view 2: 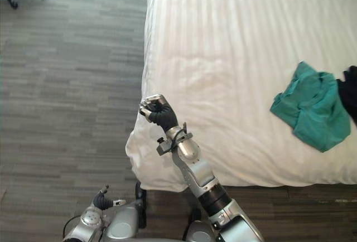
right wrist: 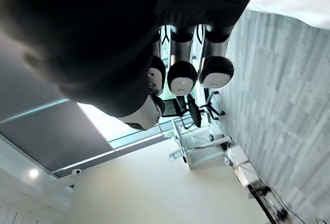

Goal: Tidy the bed and pick cloth on bed and put in laundry

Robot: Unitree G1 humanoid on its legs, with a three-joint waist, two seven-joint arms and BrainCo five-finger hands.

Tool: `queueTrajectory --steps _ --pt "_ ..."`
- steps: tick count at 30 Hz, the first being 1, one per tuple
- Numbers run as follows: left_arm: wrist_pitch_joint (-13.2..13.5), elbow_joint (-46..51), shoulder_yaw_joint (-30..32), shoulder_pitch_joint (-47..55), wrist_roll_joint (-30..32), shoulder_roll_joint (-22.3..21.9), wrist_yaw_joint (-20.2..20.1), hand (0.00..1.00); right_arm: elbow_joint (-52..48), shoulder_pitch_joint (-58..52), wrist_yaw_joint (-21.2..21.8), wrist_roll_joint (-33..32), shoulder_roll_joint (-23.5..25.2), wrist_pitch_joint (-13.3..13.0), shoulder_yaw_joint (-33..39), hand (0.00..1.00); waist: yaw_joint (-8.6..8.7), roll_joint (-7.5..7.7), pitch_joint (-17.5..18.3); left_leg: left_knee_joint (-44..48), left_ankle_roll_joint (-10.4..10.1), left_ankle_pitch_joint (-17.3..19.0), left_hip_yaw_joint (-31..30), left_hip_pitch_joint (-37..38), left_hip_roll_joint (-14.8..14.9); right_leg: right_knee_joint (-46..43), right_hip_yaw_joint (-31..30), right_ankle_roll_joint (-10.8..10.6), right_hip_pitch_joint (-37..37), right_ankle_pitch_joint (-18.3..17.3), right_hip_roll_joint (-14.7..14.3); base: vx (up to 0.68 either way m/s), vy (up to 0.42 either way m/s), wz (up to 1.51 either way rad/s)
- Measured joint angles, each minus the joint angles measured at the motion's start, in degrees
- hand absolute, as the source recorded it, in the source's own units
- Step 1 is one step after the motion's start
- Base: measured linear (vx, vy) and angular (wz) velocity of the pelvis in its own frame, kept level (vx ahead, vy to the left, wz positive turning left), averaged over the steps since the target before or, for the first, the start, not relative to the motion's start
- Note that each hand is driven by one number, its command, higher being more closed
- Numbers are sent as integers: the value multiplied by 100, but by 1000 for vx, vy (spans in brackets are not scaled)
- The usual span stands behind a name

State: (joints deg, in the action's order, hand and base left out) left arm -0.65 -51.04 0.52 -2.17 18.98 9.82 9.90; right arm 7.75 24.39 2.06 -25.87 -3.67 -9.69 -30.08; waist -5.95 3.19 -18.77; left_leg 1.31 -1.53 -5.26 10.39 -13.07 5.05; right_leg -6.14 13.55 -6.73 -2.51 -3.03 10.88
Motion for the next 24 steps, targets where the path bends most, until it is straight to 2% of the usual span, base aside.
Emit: queueTrajectory --steps 3,7,11,16,19,24 --pt "1 -18 5 -250 -49 -1 67 0 133 37 4 -99 41 3 -351 100 -31 -50 -290 178 -17 -53 -78 -348 59 -199 4 -65 -315 -171 -25 -110 -25 7" --pt "54 -210 14 -680 -255 -9 194 0 397 71 20 -200 56 5 -817 100 -63 -168 -488 568 -33 -52 -183 -936 156 -640 9 -131 -871 -452 -52 -116 -20 6" --pt "119 -231 174 -835 -473 -41 268 0 928 246 113 -195 141 14 -914 100 -87 -291 -561 605 -109 -165 -245 -1451 231 -967 23 -59 -1511 -572 -79 -102 -2 1" --pt "136 -391 547 -1047 -675 -111 307 0 1827 484 98 -128 208 22 -337 100 -146 -389 -639 706 -119 -278 -300 -2056 229 -1611 12 -91 -2334 -733 39 -36 0 8" --pt "155 -344 928 -1071 -716 -326 299 0 2397 586 -21 226 298 28 241 100 -136 -438 -705 728 -128 -335 -286 -2319 187 -2004 4 -83 -2745 -887 149 -1 -20 9" --pt "200 138 1091 -1061 -801 -523 247 0 2848 432 -169 703 405 190 567 100 -135 -449 -720 780 -162 -365 -250 -2559 211 -2383 19 -39 -3101 -1080 229 22 -60 8"
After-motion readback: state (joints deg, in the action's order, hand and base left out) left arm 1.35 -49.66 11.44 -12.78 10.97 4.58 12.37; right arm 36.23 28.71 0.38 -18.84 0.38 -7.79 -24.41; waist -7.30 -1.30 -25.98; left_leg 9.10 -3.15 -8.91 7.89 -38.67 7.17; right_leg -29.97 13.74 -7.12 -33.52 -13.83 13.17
